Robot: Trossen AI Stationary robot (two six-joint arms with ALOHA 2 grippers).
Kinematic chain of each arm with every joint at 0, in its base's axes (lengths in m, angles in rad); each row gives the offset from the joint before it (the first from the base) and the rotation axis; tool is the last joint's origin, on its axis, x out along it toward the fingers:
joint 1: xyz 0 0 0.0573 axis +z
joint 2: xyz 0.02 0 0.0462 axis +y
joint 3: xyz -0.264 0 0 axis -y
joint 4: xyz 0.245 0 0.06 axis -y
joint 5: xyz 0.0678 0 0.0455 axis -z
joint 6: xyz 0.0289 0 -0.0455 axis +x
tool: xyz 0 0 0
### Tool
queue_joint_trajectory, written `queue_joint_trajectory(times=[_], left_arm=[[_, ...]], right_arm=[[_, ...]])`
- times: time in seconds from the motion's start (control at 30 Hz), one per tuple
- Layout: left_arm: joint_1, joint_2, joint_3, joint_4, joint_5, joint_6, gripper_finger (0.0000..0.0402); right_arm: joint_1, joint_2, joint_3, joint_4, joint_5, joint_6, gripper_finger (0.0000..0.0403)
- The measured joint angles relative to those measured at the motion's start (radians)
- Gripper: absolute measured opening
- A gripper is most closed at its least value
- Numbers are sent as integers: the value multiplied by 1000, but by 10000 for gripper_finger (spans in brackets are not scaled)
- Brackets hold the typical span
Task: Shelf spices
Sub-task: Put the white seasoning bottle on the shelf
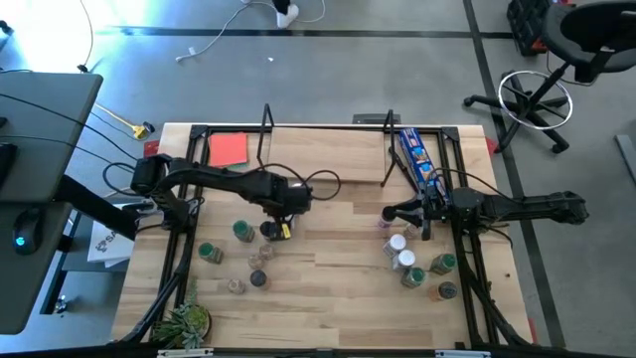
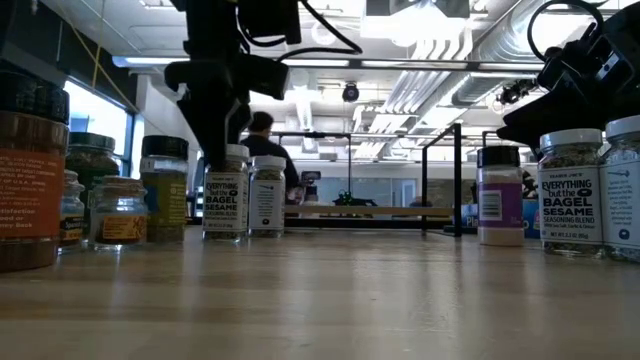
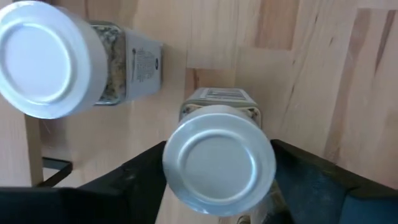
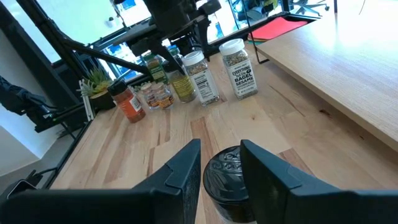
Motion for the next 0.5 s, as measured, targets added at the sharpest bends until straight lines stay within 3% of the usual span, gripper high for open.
queue_joint_trajectory(times=[0.17,0.37,0.5], left_arm=[[-2,0,0,2,14,-3,189],[-9,-6,7,-14,39,-18,189],[-30,-15,108,-117,72,-42,189]], right_arm=[[0,0,0,0,0,0,108],[0,0,0,0,0,0,108],[0,0,0,0,0,0,108]])
